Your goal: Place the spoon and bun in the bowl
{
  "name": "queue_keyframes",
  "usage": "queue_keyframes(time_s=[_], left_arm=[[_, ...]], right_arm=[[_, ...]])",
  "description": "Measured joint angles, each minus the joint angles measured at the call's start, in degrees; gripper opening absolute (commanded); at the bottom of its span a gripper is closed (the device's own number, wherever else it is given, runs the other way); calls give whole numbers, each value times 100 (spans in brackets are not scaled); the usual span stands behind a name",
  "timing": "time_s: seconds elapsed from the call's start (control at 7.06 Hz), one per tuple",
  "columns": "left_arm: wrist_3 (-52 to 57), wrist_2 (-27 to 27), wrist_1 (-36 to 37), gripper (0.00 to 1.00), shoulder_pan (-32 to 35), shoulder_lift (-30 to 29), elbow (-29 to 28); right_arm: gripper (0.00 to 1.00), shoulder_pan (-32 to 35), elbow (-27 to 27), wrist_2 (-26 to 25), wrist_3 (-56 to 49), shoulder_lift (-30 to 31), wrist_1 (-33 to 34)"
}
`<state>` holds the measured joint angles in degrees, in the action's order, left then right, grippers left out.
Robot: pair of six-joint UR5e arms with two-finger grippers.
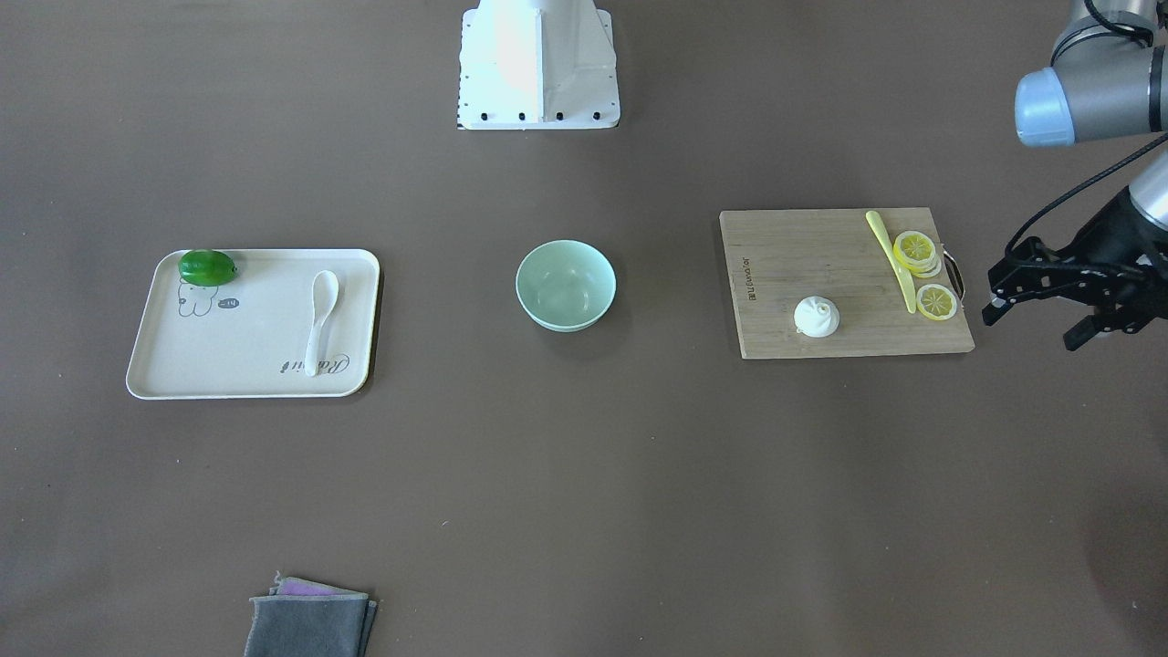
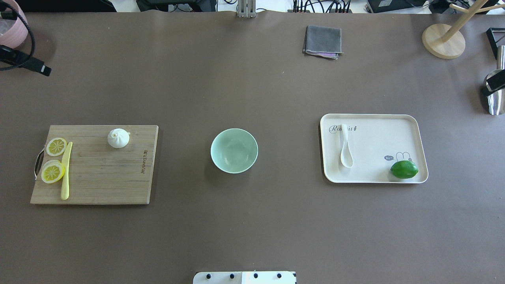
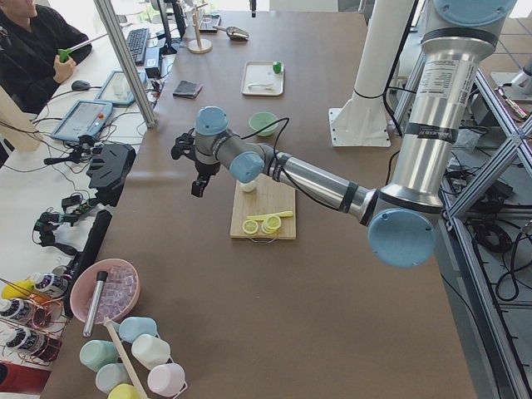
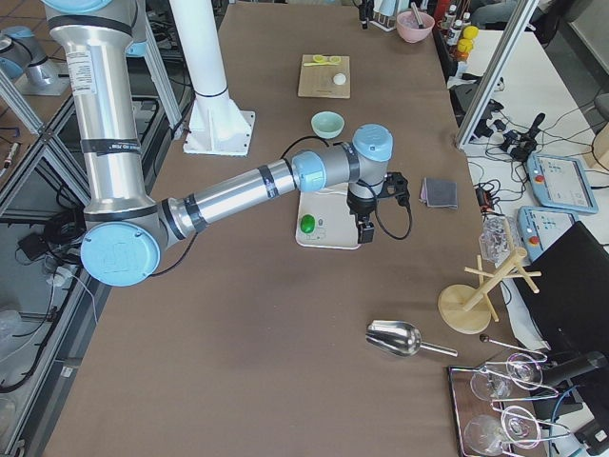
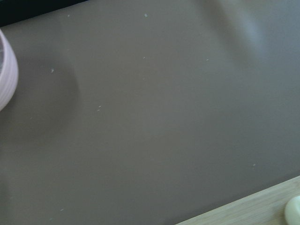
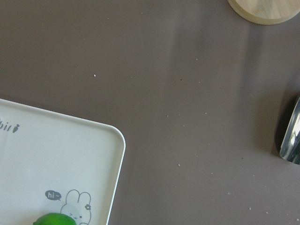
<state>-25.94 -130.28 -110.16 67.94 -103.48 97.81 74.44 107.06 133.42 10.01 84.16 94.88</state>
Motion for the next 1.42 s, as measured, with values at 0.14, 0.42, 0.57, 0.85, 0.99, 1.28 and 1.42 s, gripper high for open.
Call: queue_keyframes(time_s=[0.14,0.42,0.57,0.85,0.99,1.28,1.42], left_arm=[[-269,9,-75,98,-97,-84,-16],[-565,18,-194,98,-175,-183,9],[-615,24,-209,98,-225,-232,20],[-621,31,-215,98,-362,-289,-5],[-617,37,-218,98,-492,-320,-23],[-614,46,-230,98,-661,-333,-39],[-614,47,-232,98,-693,-337,-51]], right_arm=[[100,-305,-104,8,354,-50,-327],[100,-1068,-473,-136,1875,-398,-1060],[100,-1486,-552,-363,2752,-598,-1278],[100,-2232,-598,-800,3871,-978,-1391],[99,-2532,-629,-1007,4171,-1117,-1398],[98,-2869,-807,-1224,4355,-1297,-1402],[96,-2990,-946,-1335,4371,-1389,-1402]])
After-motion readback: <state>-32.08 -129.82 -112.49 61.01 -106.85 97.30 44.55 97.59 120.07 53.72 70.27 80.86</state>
